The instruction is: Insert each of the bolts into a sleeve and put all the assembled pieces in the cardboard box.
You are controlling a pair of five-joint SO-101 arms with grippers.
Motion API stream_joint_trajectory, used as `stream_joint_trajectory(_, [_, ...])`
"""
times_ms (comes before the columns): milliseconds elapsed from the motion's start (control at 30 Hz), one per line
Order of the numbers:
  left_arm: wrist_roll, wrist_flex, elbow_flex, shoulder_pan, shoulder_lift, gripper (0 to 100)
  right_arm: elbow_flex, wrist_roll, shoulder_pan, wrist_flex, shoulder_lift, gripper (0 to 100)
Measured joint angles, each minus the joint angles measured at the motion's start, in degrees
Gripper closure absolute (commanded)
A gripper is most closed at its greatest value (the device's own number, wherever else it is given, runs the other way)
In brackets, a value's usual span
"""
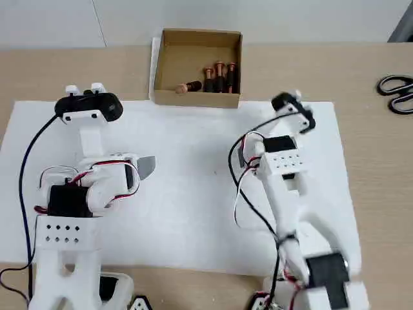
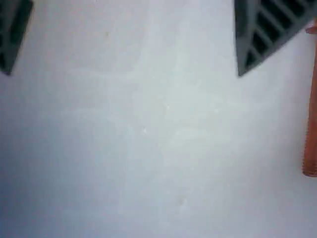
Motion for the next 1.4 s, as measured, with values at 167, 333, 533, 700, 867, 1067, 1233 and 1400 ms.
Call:
stream_joint_trajectory(167, [0.0,0.0,0.0,0.0,0.0,73,0.0,17.7,-2.4,2.7,-8.0,99.4])
stream_joint_trajectory(333, [0.0,0.0,0.0,0.0,0.0,73,0.0,26.7,-4.5,4.9,-7.6,98.3])
stream_joint_trajectory(533, [0.0,0.0,0.0,0.0,0.0,73,0.0,32.9,-4.5,9.2,1.0,85.7])
stream_joint_trajectory(700, [0.0,0.0,0.0,0.0,0.0,73,-0.4,34.0,-4.7,10.4,6.3,84.2])
stream_joint_trajectory(867, [0.0,0.0,0.0,0.0,0.0,73,-0.4,34.2,-4.8,10.4,8.6,84.3])
stream_joint_trajectory(1067, [0.0,0.0,0.0,0.0,0.0,73,-0.5,34.2,-4.7,10.4,9.8,84.4])
stream_joint_trajectory(1233, [0.0,0.0,0.0,0.0,0.0,73,-0.7,34.2,-4.7,10.4,12.4,84.4])
stream_joint_trajectory(1400, [0.0,0.0,0.0,0.0,0.0,73,-2.0,34.2,-4.8,10.4,15.1,84.6])
